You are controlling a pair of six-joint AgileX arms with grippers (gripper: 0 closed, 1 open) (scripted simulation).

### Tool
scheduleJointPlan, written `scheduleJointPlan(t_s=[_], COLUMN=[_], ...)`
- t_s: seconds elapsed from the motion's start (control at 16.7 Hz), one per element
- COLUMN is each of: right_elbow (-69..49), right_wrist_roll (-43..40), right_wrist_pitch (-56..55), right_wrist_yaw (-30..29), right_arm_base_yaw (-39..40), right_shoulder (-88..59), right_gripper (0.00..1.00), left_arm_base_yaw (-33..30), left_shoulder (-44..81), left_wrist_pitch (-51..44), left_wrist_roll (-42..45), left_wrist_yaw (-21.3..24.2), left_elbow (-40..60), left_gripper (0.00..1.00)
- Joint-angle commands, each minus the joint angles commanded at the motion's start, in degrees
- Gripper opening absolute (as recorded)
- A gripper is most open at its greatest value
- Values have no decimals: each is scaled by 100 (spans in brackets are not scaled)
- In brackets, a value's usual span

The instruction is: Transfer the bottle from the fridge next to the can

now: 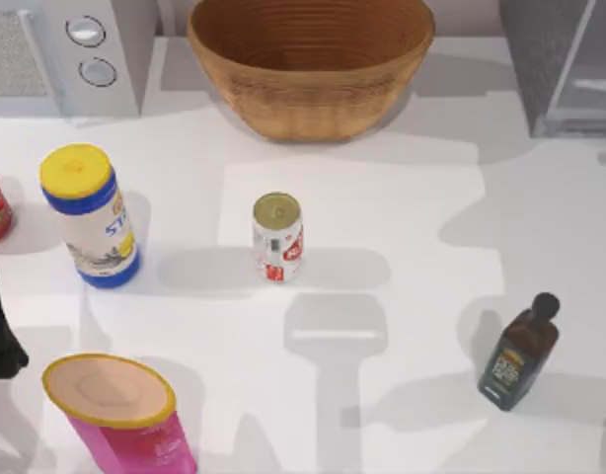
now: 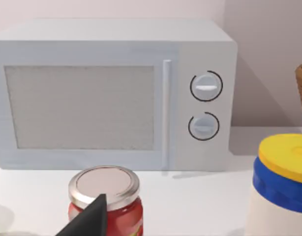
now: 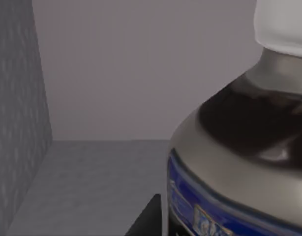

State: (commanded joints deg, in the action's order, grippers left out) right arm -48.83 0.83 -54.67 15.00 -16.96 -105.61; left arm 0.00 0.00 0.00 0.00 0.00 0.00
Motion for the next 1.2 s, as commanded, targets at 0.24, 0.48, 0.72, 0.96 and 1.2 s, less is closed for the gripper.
scheduleJointPlan(t_s=[0.24,0.48,0.72,0.96,1.2], right_elbow=[696,699,612,420,339], right_wrist_roll=[1,11,-8,-74,-138], right_wrist_pitch=[-297,-292,-309,-364,-606], right_wrist_yaw=[129,127,-178,-1219,-2596], right_arm_base_yaw=[-112,-84,281,1456,3001], right_shoulder=[582,569,569,522,364], right_gripper=[0,0,0,0,0], left_arm_base_yaw=[0,0,0,0,0], left_shoulder=[0,0,0,0,0], left_wrist_pitch=[0,0,0,0,0], left_wrist_roll=[0,0,0,0,0], left_wrist_yaw=[0,0,0,0,0], left_elbow=[0,0,0,0,0], left_gripper=[100,100,100,100,100])
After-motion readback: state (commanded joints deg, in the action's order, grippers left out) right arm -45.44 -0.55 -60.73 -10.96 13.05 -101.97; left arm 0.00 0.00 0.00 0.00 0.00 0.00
